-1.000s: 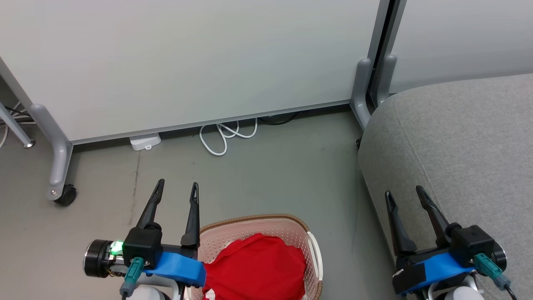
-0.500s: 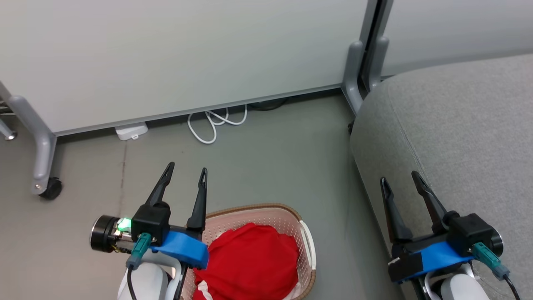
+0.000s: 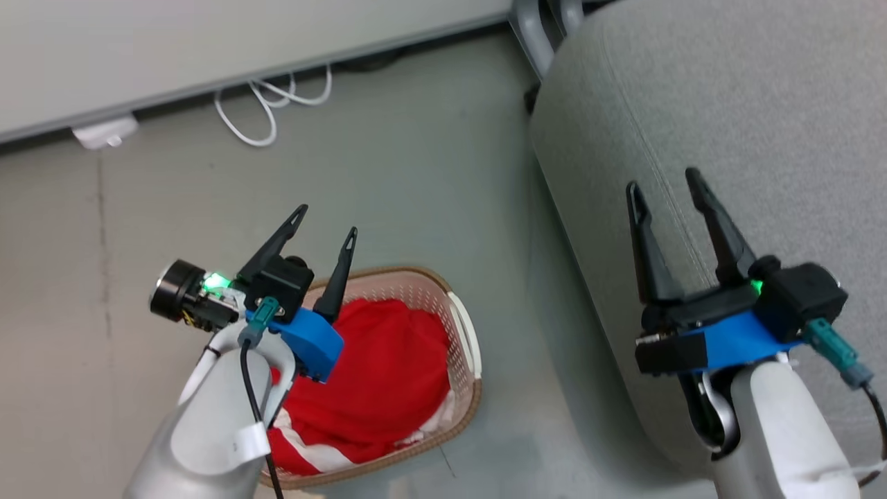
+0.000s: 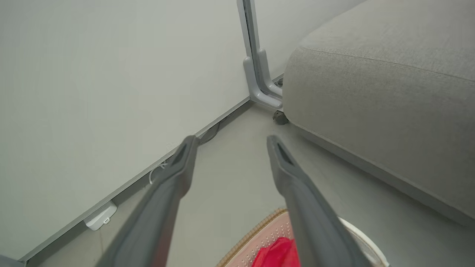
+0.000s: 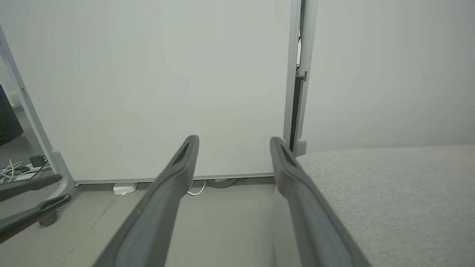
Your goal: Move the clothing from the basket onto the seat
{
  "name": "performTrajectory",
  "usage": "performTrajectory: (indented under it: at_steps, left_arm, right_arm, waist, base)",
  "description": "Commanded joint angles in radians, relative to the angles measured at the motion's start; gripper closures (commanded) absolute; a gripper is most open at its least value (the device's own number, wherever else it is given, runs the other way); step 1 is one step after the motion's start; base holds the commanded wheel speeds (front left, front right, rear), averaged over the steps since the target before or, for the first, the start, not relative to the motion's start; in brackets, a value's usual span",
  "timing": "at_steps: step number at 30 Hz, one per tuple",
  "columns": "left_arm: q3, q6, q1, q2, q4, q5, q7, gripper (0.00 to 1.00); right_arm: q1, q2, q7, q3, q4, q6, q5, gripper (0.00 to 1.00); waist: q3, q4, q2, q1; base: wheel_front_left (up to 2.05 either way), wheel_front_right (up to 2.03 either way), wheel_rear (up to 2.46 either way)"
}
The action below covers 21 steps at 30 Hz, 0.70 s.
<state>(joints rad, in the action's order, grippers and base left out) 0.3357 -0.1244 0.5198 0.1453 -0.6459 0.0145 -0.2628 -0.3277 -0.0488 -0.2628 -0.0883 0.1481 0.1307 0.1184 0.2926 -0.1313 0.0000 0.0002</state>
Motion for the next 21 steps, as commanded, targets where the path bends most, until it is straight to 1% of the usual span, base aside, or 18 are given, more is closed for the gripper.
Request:
performTrajectory:
  at_steps: [1,4,9,16,19,21]
  left_arm:
    - [0.015,-0.006,0.038,0.015,-0.030,0.006,-0.003,0.00]
    - [0.053,-0.007,0.099,0.031,-0.097,0.005,-0.003,0.00]
    - [0.158,-0.006,0.194,0.053,-0.219,-0.008,-0.003,0.00]
    - [0.329,-0.006,0.319,0.075,-0.389,-0.036,0.002,0.00]
    - [0.384,-0.006,0.364,0.088,-0.458,-0.055,0.024,0.00]
    - [0.424,-0.006,0.390,0.086,-0.491,-0.069,0.034,0.00]
  right_arm:
    - [-0.034,-0.003,-0.003,-0.006,-0.011,0.000,0.011,0.00]
    - [-0.073,-0.003,-0.003,-0.011,-0.024,0.000,0.019,0.00]
    - [-0.129,-0.002,-0.003,-0.013,-0.045,0.000,0.028,0.00]
    - [-0.186,-0.002,-0.003,-0.016,-0.072,0.000,0.042,0.00]
    - [-0.206,-0.002,-0.003,-0.019,-0.082,0.000,0.046,0.00]
    - [-0.217,-0.002,-0.003,-0.022,-0.090,0.000,0.051,0.00]
  waist:
    - [0.095,-0.063,0.0000,-0.0002]
    - [0.154,-0.087,0.0000,-0.0002]
    - [0.249,-0.114,0.0000,-0.0002]
    - [0.367,-0.130,0.0000,-0.0002]
    - [0.411,-0.135,0.0000,-0.0002]
    - [0.438,-0.141,0.0000,-0.0002]
  base:
    - [0.00,0.00,0.00]
    - [0.00,0.00,0.00]
    - [0.00,0.00,0.00]
    - [0.00,0.00,0.00]
    - [0.00,0.00,0.00]
    - [0.00,0.00,0.00]
